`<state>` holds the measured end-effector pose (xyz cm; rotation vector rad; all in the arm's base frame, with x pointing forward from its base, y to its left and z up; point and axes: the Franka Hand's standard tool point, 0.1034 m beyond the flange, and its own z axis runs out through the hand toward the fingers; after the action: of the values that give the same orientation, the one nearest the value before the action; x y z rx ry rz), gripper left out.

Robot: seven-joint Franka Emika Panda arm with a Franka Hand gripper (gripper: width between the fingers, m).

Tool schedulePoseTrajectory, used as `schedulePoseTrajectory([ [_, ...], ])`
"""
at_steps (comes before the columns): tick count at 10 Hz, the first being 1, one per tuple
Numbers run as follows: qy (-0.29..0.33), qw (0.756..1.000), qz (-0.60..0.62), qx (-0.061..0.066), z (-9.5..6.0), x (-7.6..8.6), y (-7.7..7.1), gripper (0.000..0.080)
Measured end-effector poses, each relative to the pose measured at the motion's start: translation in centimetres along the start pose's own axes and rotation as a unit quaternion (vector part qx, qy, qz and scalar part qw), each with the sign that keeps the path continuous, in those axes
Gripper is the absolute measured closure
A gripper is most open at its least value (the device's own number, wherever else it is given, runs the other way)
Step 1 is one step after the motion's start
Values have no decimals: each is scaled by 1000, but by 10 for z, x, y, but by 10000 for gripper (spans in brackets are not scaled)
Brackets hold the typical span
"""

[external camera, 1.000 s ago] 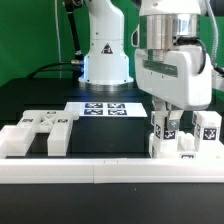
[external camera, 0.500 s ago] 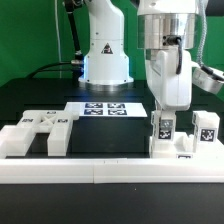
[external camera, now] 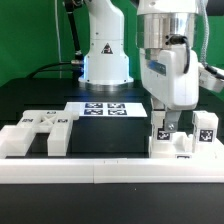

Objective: Assemble chair

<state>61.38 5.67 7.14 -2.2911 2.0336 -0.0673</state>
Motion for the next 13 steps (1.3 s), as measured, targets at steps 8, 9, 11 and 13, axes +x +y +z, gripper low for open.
schedulePoseTrajectory([
  [8, -1, 914, -406, -2, -4, 6, 0, 150],
  [9, -1, 895, -447, -2, -4, 8, 0, 150],
  [11, 0, 865, -502, -2, -3, 9, 0, 150],
  [13, 2, 833, -553, -6, -2, 11, 1, 150],
])
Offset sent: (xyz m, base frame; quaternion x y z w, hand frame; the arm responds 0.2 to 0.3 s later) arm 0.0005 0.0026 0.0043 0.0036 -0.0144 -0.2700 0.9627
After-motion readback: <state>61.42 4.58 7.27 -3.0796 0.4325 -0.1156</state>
